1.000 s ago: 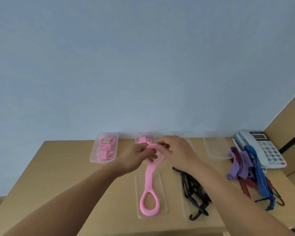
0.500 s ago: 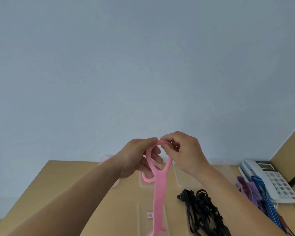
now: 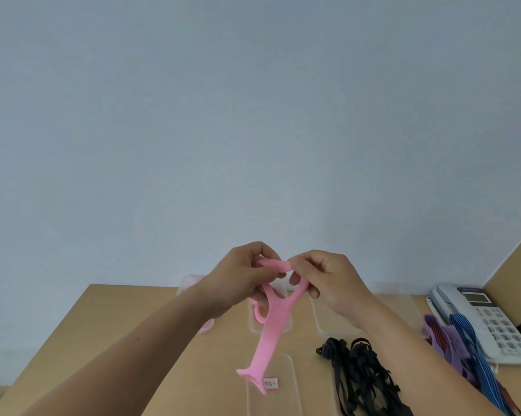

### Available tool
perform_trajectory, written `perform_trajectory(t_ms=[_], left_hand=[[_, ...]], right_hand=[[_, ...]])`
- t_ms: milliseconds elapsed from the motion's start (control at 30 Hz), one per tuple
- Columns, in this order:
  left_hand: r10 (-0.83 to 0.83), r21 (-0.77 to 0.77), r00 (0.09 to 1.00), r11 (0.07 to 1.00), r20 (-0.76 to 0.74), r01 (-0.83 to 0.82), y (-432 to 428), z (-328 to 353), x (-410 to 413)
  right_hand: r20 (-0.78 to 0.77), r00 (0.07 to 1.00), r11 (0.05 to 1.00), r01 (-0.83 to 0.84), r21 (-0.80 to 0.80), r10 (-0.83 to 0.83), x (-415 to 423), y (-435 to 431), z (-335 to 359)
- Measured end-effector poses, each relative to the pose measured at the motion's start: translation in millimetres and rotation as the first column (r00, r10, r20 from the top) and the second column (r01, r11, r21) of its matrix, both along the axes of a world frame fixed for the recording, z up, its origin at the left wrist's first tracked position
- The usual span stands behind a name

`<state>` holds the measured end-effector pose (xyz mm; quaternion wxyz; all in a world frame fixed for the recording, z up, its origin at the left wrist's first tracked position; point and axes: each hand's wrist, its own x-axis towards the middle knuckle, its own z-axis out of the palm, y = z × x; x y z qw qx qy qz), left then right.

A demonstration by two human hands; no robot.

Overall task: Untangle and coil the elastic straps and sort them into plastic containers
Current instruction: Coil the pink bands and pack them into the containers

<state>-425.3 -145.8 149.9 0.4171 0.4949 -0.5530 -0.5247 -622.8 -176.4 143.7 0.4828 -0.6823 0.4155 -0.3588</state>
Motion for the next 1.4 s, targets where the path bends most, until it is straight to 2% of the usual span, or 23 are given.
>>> perform_trajectory(t_ms=[67,167,333,400,467,600,700,833,1033,1167,1267,1400], left_hand=[[0.045,-0.022,0.998,0.999,0.032,-0.044,1.0,-4.8,-2.8],[0.056,-0.008,0.998,0.998,-0.010,-0.056,3.7,-6.3,-6.9],[-0.071,0.154,0.995,0.985,-0.066,0.081,6.4,-4.3,-7.2],[-0.084,0.204,0.988,0.973,-0.131,0.110,7.0,-5.0,-5.4],[-0.059,0.230,0.980,0.968,-0.188,0.102,6.4,-5.3,-3.4],[-0.076,0.224,0.979,0.967,-0.188,0.118,5.3,-9.5,-3.7],[-0.030,0.198,0.982,0.978,-0.185,0.067,4.7,-11.9,-4.8],[0.016,0.170,0.981,0.985,-0.191,0.017,5.7,-12.7,0.2],[-0.015,0.116,0.989,0.993,-0.150,0.033,9.5,-13.1,2.1],[0.061,0.023,0.997,0.998,-0.042,-0.060,9.7,-16.2,-2.3],[0.062,-0.056,0.998,0.997,0.031,-0.060,11.4,-16.7,-5.2],[0.063,-0.046,0.998,0.997,0.024,-0.062,12.8,-16.5,-7.7]], right_hand=[[-0.028,1.000,0.999,0.001,-0.051,-0.003,0.5,0.7,-0.3],[-0.084,0.994,0.983,0.049,-0.175,-0.064,1.1,0.9,-2.7],[-0.070,0.992,0.953,0.082,-0.290,-0.107,3.2,8.2,-6.0],[-0.093,0.988,0.924,0.080,-0.374,-0.123,4.8,10.3,-7.2],[-0.107,0.984,0.895,0.082,-0.439,-0.142,3.8,10.8,-8.5],[-0.106,0.981,0.866,0.087,-0.492,-0.159,3.0,11.5,-12.6],[-0.075,0.984,0.890,0.115,-0.441,-0.164,5.2,12.5,-15.5],[-0.044,0.997,0.965,0.047,-0.258,-0.061,4.7,12.5,-18.2],[0.132,0.990,0.999,-0.048,0.005,0.046,2.3,14.6,-20.6],[0.102,0.994,0.998,-0.045,0.034,0.041,3.3,13.8,-22.2],[0.088,0.996,0.999,-0.026,0.035,0.022,3.4,12.1,-22.8],[0.131,0.991,1.000,0.008,0.002,-0.008,6.8,11.4,-25.2]])
